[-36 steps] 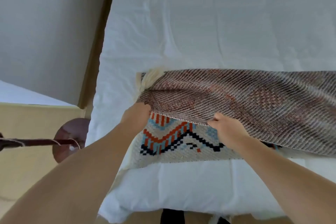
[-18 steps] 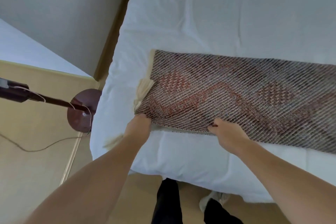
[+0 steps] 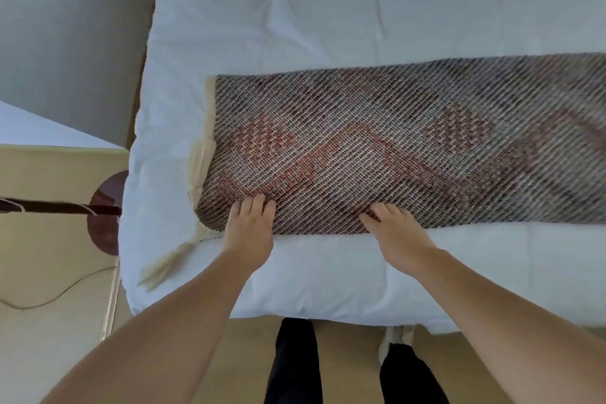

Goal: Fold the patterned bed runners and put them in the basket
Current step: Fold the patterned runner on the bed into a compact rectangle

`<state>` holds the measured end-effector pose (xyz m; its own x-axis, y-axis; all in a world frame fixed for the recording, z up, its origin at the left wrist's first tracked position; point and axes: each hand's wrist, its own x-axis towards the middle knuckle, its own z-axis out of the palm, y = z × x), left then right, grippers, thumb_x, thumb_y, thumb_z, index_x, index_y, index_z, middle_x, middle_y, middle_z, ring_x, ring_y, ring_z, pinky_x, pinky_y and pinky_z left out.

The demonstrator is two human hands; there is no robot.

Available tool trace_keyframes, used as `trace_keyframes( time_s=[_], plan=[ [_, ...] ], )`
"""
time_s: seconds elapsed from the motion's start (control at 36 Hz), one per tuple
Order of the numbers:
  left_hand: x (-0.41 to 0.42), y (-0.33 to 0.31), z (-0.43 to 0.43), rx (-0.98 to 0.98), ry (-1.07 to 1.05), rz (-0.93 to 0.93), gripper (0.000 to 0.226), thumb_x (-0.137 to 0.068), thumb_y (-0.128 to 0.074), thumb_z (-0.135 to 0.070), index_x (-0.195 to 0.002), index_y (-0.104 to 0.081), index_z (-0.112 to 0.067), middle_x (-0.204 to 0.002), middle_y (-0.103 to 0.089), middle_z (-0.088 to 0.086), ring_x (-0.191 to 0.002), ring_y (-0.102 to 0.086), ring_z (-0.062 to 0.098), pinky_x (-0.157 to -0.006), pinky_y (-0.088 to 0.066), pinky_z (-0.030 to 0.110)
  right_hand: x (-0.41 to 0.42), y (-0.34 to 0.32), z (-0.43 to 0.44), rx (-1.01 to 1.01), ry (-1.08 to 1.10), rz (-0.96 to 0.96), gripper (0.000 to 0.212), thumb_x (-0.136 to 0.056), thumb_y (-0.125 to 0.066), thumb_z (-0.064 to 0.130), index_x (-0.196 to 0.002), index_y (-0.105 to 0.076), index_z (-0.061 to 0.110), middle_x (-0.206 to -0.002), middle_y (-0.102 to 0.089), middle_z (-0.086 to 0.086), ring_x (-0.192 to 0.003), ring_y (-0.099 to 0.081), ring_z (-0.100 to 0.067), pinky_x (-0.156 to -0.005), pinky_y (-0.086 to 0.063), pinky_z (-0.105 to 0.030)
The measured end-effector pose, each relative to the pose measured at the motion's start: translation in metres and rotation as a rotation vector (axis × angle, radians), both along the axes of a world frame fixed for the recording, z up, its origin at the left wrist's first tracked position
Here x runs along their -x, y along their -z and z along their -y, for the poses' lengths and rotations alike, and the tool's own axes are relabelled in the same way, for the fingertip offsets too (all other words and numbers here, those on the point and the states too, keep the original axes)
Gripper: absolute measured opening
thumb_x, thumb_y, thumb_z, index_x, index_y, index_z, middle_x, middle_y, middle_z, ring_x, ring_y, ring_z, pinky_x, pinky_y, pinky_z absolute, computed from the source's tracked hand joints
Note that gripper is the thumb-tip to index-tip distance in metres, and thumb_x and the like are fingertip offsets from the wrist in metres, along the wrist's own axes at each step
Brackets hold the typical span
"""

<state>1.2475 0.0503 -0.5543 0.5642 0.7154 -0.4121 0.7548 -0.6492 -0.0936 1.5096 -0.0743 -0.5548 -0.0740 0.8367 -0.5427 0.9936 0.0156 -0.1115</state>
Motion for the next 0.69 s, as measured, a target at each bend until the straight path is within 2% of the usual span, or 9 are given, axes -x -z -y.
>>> trace_keyframes(
  time_s=[0.11,0.25,0.44,0.58,0.69],
  plan=[
    [-0.058,0.014,0.011,0.006,0.158,0.025,0.071,-0.086,-0.055,-0.031,-0.141,-0.012,-0.017,-0.149,-0.021,0.010,-0.138,-0.018,0.031,-0.114,-0.015,0.045,-0.050,-0.002,0.023,-0.076,0.125,0.099,0.068,-0.082,-0.051,0.006,-0.146,-0.028,0.016,-0.141,-0.030,-0.014,-0.128,-0.032,-0.031,-0.108,-0.027,-0.042],
    [-0.138,0.028,0.041,0.013,0.302,0.037,0.074,-0.091,-0.045,-0.022,-0.143,0.008,-0.017,-0.155,-0.008,0.008,-0.142,-0.006,0.029,-0.115,-0.008,0.045,-0.133,-0.002,0.073,-0.084,0.257,0.295,0.066,-0.086,-0.049,0.014,-0.148,-0.024,0.014,-0.143,-0.029,-0.018,-0.131,-0.029,-0.035,-0.111,-0.024,-0.047],
    [-0.230,0.030,0.077,0.058,0.322,0.104,0.068,-0.091,-0.044,-0.019,-0.146,-0.004,-0.019,-0.155,-0.015,0.004,-0.142,-0.010,0.026,-0.115,-0.012,0.043,-0.220,-0.001,0.131,-0.046,0.407,0.411,0.065,-0.090,-0.050,0.018,-0.149,-0.022,0.012,-0.145,-0.030,-0.020,-0.133,-0.029,-0.036,-0.111,-0.025,-0.047],
    [-0.279,0.029,0.098,0.085,0.293,0.124,0.062,-0.093,-0.044,-0.022,-0.147,-0.013,-0.021,-0.156,-0.016,0.000,-0.143,-0.011,0.023,-0.115,-0.013,0.044,-0.256,0.010,0.138,-0.062,0.396,0.384,0.062,-0.093,-0.044,0.019,-0.149,-0.019,0.012,-0.150,-0.025,-0.020,-0.139,-0.022,-0.036,-0.114,-0.020,-0.049],
    [-0.308,0.030,0.112,0.112,0.180,0.134,0.059,-0.094,-0.041,-0.014,-0.148,-0.019,-0.021,-0.157,-0.017,-0.002,-0.144,-0.010,0.020,-0.115,-0.012,0.042,-0.279,0.022,0.138,-0.064,0.341,0.309,0.061,-0.095,-0.041,0.018,-0.151,-0.016,0.014,-0.155,-0.021,-0.016,-0.143,-0.017,-0.033,-0.115,-0.019,-0.049]
  ],
)
